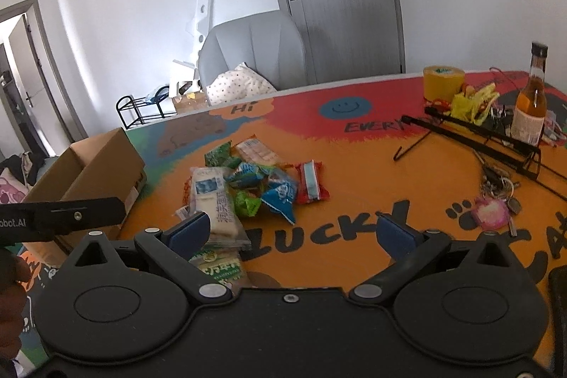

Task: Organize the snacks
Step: 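Move both grippers back to the snack pile and grasp the green-printed bag with the right, then grasp the small clear wrapped snack with the left gripper while the right holds the green bag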

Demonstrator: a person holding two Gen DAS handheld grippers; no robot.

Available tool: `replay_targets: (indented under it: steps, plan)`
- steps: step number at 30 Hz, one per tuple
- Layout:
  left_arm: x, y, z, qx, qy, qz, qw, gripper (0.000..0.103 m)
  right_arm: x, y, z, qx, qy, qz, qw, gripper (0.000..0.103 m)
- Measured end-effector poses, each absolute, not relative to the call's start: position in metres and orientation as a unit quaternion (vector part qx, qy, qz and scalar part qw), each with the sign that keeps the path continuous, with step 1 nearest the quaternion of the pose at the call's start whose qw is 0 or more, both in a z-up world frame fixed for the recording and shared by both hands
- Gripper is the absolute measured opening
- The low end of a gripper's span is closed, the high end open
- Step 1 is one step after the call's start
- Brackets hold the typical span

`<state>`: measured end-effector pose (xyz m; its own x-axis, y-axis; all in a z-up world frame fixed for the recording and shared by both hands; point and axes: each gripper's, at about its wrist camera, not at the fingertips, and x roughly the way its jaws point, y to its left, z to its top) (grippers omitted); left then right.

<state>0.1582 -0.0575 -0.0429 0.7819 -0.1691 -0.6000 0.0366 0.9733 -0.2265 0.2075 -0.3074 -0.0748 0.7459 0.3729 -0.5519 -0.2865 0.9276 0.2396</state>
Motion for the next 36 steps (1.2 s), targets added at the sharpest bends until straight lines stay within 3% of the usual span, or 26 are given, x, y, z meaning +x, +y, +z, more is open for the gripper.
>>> replay_targets:
  steps: [5,7,9,12,18,22,25,28,29,36]
  plan:
    - [0.166,-0.064,-0.057,-0.109,0.344,-0.068,0.93,0.082,0.207,-0.309,-0.087,0.083,0.328,0.201,0.919,0.094]
    - [0.168,-0.063,-0.063,-0.113,0.355,-0.069,0.926,0.067,0.206,-0.304,-0.092,0.083,0.335,0.218,0.913,0.091]
    - [0.17,-0.062,-0.069,-0.118,0.367,-0.071,0.92,0.059,0.206,-0.298,-0.095,0.083,0.34,0.23,0.908,0.088]
    - [0.169,-0.058,-0.074,-0.119,0.374,-0.07,0.917,0.052,0.209,-0.29,-0.1,0.084,0.351,0.244,0.9,0.084]
    - [0.169,-0.047,-0.076,-0.128,0.377,-0.057,0.916,0.051,0.215,-0.269,-0.111,0.069,0.366,0.267,0.889,0.082]
    - [0.171,-0.045,-0.076,-0.127,0.376,-0.058,0.916,0.051,0.22,-0.257,-0.116,0.062,0.378,0.273,0.883,0.075]
    - [0.173,-0.045,-0.077,-0.127,0.381,-0.062,0.914,0.051,0.222,-0.251,-0.121,0.051,0.387,0.271,0.88,0.067]
    - [0.175,-0.049,-0.078,-0.123,0.38,-0.063,0.915,0.051,0.22,-0.25,-0.122,0.037,0.383,0.27,0.882,0.049]
    - [0.176,-0.049,-0.078,-0.123,0.38,-0.065,0.914,0.052,0.22,-0.251,-0.122,0.035,0.385,0.272,0.881,0.048]
    - [0.183,-0.054,-0.079,-0.122,0.38,-0.07,0.914,0.053,0.215,-0.268,-0.118,0.037,0.39,0.254,0.884,0.046]
